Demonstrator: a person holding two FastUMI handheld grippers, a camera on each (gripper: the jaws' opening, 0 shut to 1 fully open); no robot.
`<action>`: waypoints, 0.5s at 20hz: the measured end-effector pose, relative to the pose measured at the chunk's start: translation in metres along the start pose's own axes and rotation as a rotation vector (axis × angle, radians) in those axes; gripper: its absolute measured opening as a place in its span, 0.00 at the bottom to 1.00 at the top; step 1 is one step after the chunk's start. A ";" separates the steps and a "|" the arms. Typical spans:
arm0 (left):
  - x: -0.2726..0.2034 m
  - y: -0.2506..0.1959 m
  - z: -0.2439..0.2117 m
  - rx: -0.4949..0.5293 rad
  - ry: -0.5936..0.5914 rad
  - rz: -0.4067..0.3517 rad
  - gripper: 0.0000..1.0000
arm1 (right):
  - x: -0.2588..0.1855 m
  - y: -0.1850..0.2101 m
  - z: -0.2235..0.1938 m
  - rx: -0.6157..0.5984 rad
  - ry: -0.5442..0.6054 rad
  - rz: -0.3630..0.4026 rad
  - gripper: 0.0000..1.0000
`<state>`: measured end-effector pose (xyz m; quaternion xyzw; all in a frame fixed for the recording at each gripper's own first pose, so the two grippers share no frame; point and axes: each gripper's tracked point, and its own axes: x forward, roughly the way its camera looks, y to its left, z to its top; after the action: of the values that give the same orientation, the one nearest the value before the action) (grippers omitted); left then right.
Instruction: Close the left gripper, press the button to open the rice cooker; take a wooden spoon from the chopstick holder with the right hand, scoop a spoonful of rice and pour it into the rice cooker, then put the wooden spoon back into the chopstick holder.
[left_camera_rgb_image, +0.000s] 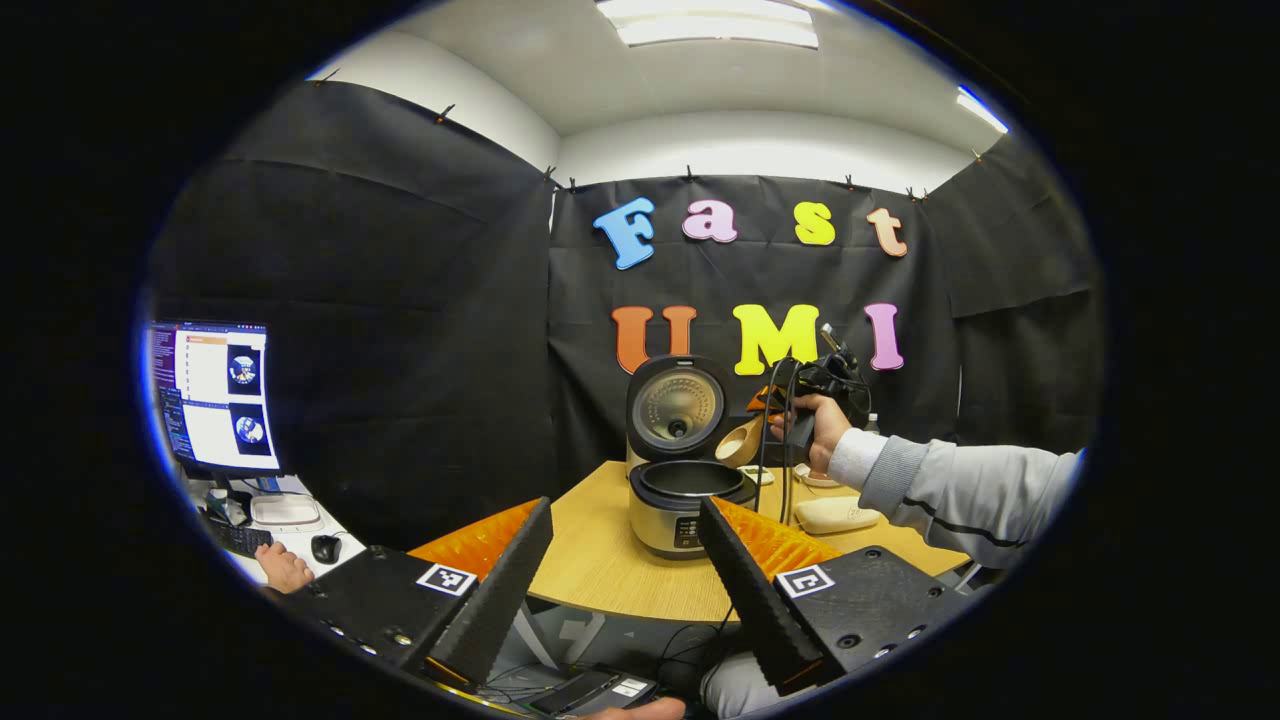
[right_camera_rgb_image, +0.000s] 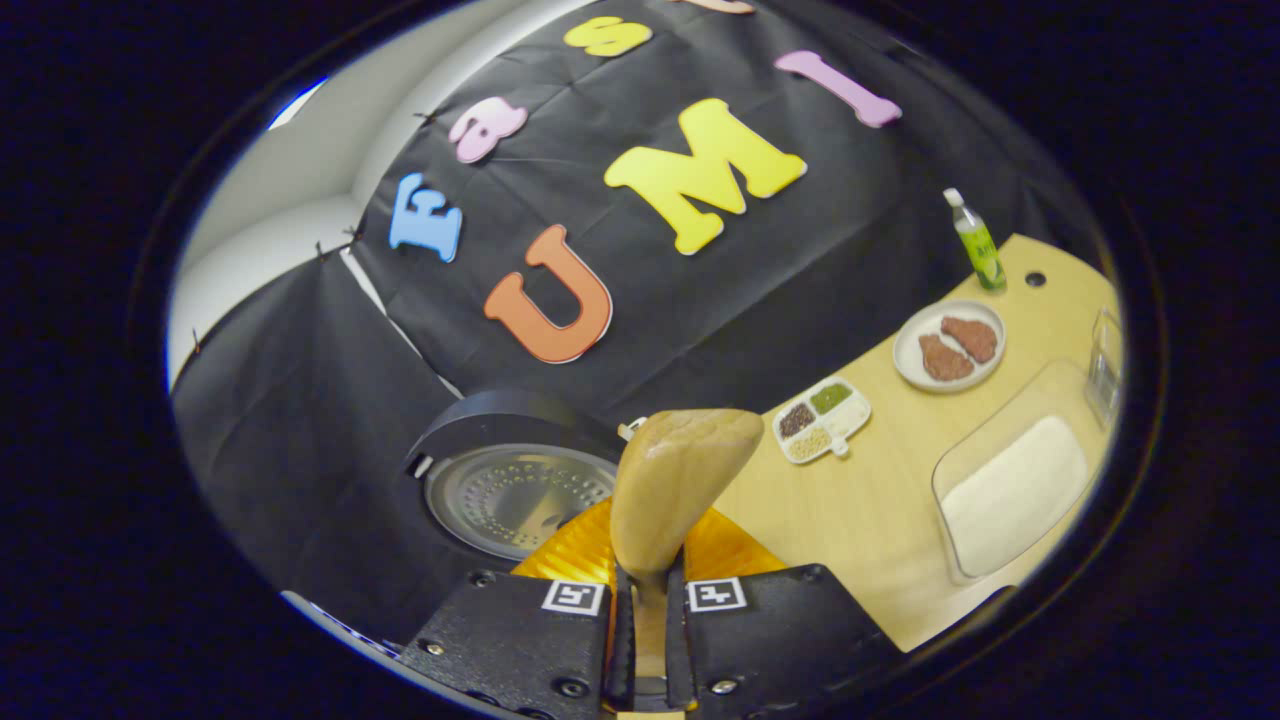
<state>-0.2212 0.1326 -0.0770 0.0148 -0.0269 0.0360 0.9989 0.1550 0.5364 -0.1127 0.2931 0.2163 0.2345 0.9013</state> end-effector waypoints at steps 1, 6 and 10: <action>-0.002 -0.001 0.001 -0.002 -0.003 -0.001 0.94 | 0.000 0.003 0.002 -0.053 -0.017 -0.004 0.17; -0.004 0.000 0.000 0.004 -0.009 0.002 0.94 | -0.012 0.041 0.001 -0.299 -0.081 0.044 0.14; -0.002 0.000 -0.005 0.009 0.004 0.006 0.93 | -0.019 0.068 -0.007 -0.491 -0.153 0.075 0.18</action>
<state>-0.2229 0.1323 -0.0819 0.0190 -0.0250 0.0394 0.9987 0.1167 0.5775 -0.0704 0.0902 0.0732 0.2902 0.9499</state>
